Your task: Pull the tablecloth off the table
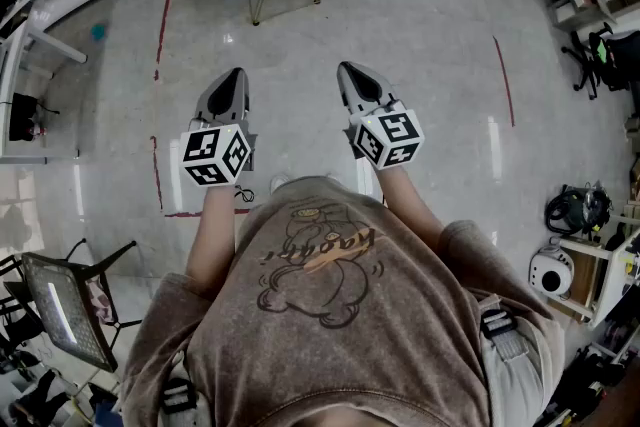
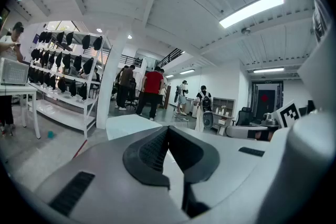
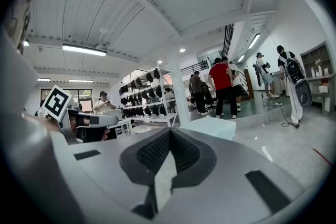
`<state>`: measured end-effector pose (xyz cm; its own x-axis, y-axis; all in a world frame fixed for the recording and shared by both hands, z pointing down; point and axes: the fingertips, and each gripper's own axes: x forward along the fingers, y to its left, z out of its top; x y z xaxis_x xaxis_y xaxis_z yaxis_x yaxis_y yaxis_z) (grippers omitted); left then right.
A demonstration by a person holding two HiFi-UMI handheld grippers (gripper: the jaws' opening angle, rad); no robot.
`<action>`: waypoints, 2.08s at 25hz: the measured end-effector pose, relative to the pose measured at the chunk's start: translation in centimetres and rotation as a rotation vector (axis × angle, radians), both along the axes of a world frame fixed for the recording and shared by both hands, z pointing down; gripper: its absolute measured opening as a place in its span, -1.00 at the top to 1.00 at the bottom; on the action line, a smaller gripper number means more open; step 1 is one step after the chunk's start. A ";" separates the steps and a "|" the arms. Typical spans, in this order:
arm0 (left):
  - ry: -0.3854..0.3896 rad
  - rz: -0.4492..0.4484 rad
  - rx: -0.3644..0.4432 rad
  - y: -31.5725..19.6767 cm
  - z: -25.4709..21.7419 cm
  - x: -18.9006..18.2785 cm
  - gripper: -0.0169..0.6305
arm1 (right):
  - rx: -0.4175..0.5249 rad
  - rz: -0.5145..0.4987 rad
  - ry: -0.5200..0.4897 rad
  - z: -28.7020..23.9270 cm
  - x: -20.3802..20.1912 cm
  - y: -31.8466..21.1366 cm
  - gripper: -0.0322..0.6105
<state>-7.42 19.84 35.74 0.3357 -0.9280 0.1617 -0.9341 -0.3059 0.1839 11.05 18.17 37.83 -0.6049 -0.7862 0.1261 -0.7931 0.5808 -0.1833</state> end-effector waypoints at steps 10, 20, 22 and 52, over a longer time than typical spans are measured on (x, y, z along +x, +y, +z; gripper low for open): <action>0.003 0.013 0.011 -0.6 -0.3 -2.8 0.89 | -0.014 0.022 -0.027 0.4 -2.2 0.1 0.88; -0.008 0.073 0.021 -1.1 0.4 -5.9 0.89 | -0.011 0.079 -0.017 1.1 -5.0 0.4 0.88; -0.006 0.079 0.027 -1.5 0.3 -6.3 0.89 | -0.008 0.091 -0.012 1.1 -5.3 0.0 0.88; 0.054 -0.003 -0.047 -26.8 0.6 -3.2 0.89 | -0.067 -0.009 -0.101 1.8 -3.8 -26.8 0.88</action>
